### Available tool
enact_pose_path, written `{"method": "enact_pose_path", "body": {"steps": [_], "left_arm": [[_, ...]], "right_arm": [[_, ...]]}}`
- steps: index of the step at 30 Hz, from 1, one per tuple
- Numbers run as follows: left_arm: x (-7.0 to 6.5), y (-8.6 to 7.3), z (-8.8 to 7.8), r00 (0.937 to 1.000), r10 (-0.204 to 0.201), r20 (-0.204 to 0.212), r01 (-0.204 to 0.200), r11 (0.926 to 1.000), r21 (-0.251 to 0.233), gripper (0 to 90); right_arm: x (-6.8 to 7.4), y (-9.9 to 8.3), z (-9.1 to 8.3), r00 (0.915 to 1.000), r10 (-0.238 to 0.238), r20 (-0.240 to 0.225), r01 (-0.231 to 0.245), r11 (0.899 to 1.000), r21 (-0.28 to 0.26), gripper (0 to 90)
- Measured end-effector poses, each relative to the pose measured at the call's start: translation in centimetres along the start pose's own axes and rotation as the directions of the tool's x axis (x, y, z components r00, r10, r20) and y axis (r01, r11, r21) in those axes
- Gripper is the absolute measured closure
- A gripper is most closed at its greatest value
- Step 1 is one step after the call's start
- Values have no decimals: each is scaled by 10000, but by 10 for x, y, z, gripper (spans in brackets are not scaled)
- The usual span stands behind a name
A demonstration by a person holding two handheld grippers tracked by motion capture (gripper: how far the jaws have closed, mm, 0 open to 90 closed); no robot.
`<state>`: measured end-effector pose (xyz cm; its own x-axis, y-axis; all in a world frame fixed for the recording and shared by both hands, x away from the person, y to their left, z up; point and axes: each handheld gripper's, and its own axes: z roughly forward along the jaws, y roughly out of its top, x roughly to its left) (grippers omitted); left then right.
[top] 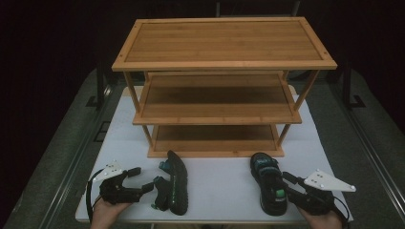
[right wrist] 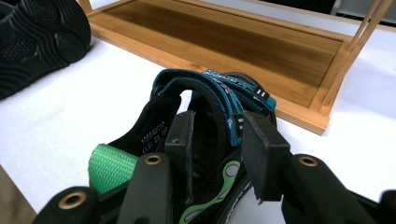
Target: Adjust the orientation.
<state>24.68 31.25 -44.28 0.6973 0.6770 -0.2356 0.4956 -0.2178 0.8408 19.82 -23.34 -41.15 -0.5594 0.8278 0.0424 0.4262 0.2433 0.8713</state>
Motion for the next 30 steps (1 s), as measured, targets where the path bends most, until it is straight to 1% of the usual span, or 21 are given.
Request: {"method": "enact_pose_path", "body": {"steps": [2, 3, 4, 5, 6, 7, 9, 10, 11, 12, 13, 14, 17, 20, 21, 22, 24, 25, 27, 28, 30], "left_arm": [[0, 0, 0, 9999, 95, 74, -96, 9999, 140, 146], [0, 0, 0, 9999, 95, 74, -96, 9999, 140, 173], [-1, -1, -1, 9996, 217, 197, -221, 9996, 172, 207], [-1, -1, -1, 9993, 347, 160, -350, 9991, 222, 214], [-3, -2, 0, 9986, 520, 135, -526, 9977, 422, 222], [-3, -2, 1, 9977, 653, 193, -661, 9967, 468, 242], [-4, -1, 1, 9966, 803, 191, -812, 9954, 514, 273], [-4, -1, 1, 9958, 898, 190, -907, 9945, 521, 306], [-4, -1, 1, 9958, 898, 190, -907, 9945, 521, 328], [-5, -1, 1, 9942, 1064, 150, -1071, 9922, 644, 345], [-5, -1, 1, 9942, 1064, 150, -1071, 9922, 644, 354], [-5, -1, 1, 9930, 1170, 151, -1178, 9896, 825, 354], [-5, -2, 3, 9912, 1303, 256, -1322, 9861, 1008, 391], [-7, -2, 4, 9904, 1331, 364, -1362, 9853, 1030, 430], [-9, -2, 8, 9887, 1437, 429, -1481, 9802, 1312, 453], [-9, -2, 8, 9887, 1437, 429, -1481, 9802, 1312, 468], [-11, -2, 13, 9860, 1615, 407, -1659, 9739, 1551, 499], [-13, -1, 15, 9840, 1731, 412, -1775, 9713, 1581, 527], [-13, 0, 17, 9838, 1741, 417, -1786, 9707, 1609, 574], [-14, 1, 21, 9821, 1851, 352, -1884, 9662, 1759, 597], [-15, 2, 22, 9817, 1863, 390, -1902, 9662, 1738, 628]], "right_arm": [[0, 0, 0, 10000, 2, 18, -2, 10000, -25, 639], [0, 0, 0, 10000, -2, 25, 2, 10000, -29, 639], [0, -1, 0, 10000, 11, 37, -11, 10000, -23, 639], [-1, -1, 0, 10000, 20, 14, -20, 10000, -43, 638], [-1, -2, 0, 10000, 59, 3, -59, 10000, -50, 637], [-1, -2, 0, 10000, 71, -3, -71, 10000, -57, 637], [-1, -2, 1, 10000, 80, 35, -80, 10000, -25, 632], [-1, -2, 1, 10000, 69, 35, -69, 10000, -28, 629], [-1, -2, 1, 10000, 69, 35, -69, 10000, -28, 629], [-2, -2, 2, 10000, 77, 23, -77, 10000, -34, 630], [-2, -2, 2, 10000, 77, 23, -77, 10000, -34, 630], [-2, -2, 2, 10000, 69, 30, -69, 10000, -32, 630], [-2, -3, 1, 10000, 72, 50, -72, 10000, -42, 630], [-1, -3, 2, 10000, 62, 28, -61, 10000, -71, 628], [-1, -3, 2, 10000, 66, 21, -65, 9999, -88, 629], [-1, -3, 2, 10000, 70, 26, -70, 9999, -105, 628], [-1, -4, 2, 10000, 74, 31, -73, 9999, -116, 628], [-1, -4, 2, 10000, 69, 36, -69, 9999, -119, 628], [-1, -4, 2, 10000, 67, 32, -67, 9999, -121, 628], [-1, -4, 2, 10000, 80, 24, -80, 9999, -127, 628], [-1, -4, 2, 10000, 73, 20, -73, 9999, -138, 628]]}}
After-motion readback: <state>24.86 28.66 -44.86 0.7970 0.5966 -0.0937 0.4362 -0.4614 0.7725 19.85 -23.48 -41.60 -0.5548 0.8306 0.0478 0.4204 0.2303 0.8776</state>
